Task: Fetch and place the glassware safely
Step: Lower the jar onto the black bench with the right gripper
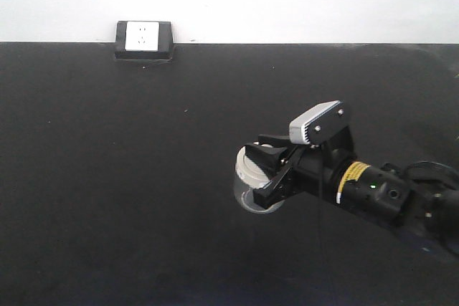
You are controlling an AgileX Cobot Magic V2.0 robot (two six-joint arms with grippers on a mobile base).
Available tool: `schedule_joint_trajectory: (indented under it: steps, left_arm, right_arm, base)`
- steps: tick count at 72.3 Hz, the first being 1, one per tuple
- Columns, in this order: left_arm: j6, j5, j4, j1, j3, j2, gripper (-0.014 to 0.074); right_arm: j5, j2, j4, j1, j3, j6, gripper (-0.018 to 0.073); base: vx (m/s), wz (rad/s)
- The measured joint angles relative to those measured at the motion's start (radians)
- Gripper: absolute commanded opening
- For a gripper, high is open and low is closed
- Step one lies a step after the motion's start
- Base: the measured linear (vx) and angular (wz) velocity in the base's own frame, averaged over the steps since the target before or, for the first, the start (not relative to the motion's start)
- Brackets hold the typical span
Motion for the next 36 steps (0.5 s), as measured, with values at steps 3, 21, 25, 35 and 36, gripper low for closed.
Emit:
schedule_joint_trajectory:
  steps: [3,21,25,35,36]
  left_arm:
    - [0.0,0.0,0.0,0.0,0.0,0.0,-0.0007]
    - [0.0,0.0,0.0,0.0,0.0,0.0,-0.0007]
    - [0.0,0.0,0.0,0.0,0.0,0.0,-0.0007]
    - [0.0,0.0,0.0,0.0,0.0,0.0,-0.0007]
    - [0.0,0.0,0.0,0.0,0.0,0.0,-0.0007]
  right_arm:
    - [-0.033,0.029,0.013,0.0,-0.001,-0.018,0.0004]
    - [-0.194,0.175,0.104,0.0,-0.005,-0.134,0.0017]
    - [-0.225,0.2,0.109,0.0,-0.005,-0.153,0.0022]
    - [-0.267,0.245,0.109,0.0,-0.008,-0.198,0.0036]
    - [-0.268,0.25,0.109,0.0,-0.008,-0.202,0.0039]
  base:
    - [0.0,0.0]
    - [0.0,0.0]
    - [0.0,0.0]
    - [0.0,0.0]
    - [0.0,0.0]
